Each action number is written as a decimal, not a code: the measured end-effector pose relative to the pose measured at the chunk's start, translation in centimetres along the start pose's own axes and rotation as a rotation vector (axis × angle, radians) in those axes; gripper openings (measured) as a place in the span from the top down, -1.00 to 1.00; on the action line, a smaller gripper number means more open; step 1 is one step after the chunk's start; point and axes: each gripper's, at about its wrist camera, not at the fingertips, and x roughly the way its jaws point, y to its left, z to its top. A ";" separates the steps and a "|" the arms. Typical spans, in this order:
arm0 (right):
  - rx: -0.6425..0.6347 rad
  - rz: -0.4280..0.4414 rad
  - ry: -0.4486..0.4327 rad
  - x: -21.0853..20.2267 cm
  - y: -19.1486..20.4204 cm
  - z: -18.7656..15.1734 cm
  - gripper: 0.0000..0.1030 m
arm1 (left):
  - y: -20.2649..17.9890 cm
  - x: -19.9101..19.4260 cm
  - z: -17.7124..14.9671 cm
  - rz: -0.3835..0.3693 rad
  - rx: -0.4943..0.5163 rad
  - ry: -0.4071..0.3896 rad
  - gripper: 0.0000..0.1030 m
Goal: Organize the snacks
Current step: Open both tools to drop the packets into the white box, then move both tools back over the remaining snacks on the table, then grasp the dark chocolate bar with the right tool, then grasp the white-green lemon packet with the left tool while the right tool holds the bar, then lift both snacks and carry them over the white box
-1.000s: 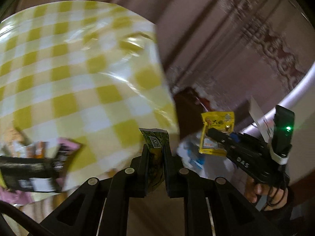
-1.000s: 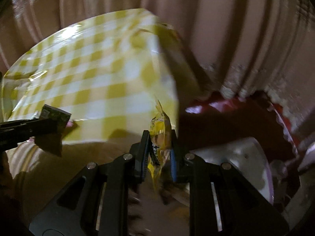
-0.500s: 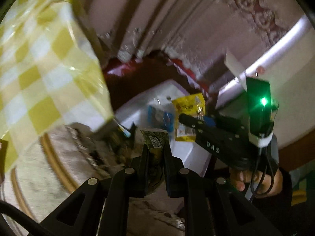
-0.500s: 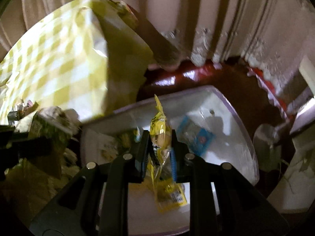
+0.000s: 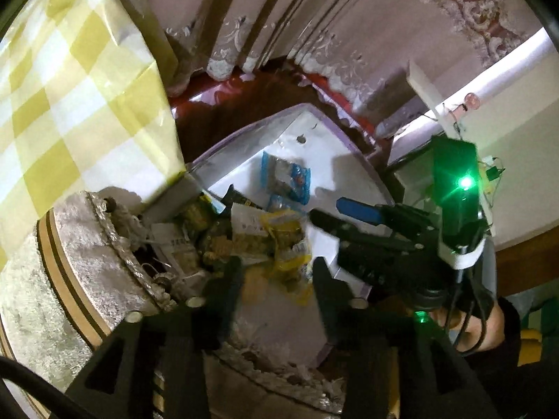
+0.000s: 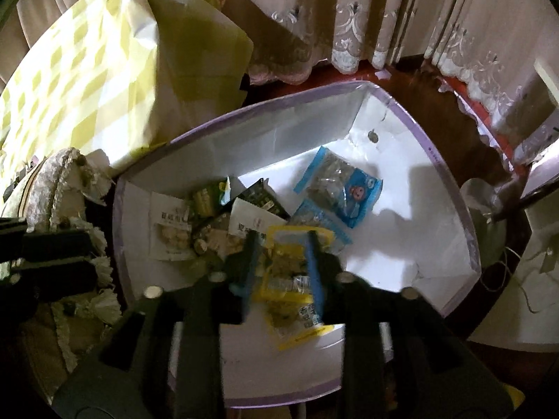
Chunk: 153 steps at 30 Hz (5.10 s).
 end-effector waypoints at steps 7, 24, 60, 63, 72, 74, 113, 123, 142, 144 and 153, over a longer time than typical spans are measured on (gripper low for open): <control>-0.006 0.013 -0.017 -0.8 1.8 0.6 -0.26 | 1.6 -2.0 -0.6 0.005 -0.042 -0.060 -0.09; -0.259 0.178 -0.167 -4.6 15.9 3.7 -0.48 | 15.4 -16.5 -10.9 0.132 -0.467 -0.426 -0.13; -0.954 0.401 0.014 2.0 42.6 2.9 -0.50 | 33.9 -22.1 -19.9 0.174 -0.909 -0.573 -0.12; -0.959 0.420 0.039 2.5 42.9 2.7 -0.48 | 34.8 -21.4 -19.3 0.157 -0.924 -0.554 -0.09; -0.958 0.448 0.032 2.2 42.9 2.6 -0.14 | 35.7 -20.6 -18.3 0.125 -0.927 -0.547 0.08; -0.961 0.455 0.028 2.0 42.8 2.5 -0.03 | 35.7 -20.5 -18.1 0.116 -0.922 -0.551 0.13; -1.084 0.548 -0.040 -1.5 42.9 0.3 0.56 | 36.3 -20.7 -16.2 0.041 -0.899 -0.634 -0.19; -0.853 0.544 -0.094 -2.1 37.6 3.6 0.66 | 34.3 -18.6 -13.8 0.244 -0.800 -0.440 -0.12; -0.490 0.542 -0.156 -3.1 29.2 7.8 0.66 | 30.1 -21.4 -13.4 0.494 -0.725 -0.536 0.33; -0.469 0.535 -0.167 -3.4 28.0 8.0 0.66 | 29.3 -21.6 -13.0 0.492 -0.710 -0.562 0.33; -0.368 0.479 -0.199 -4.5 22.0 8.2 0.67 | 23.0 -20.0 -9.4 0.387 -0.574 -0.578 0.33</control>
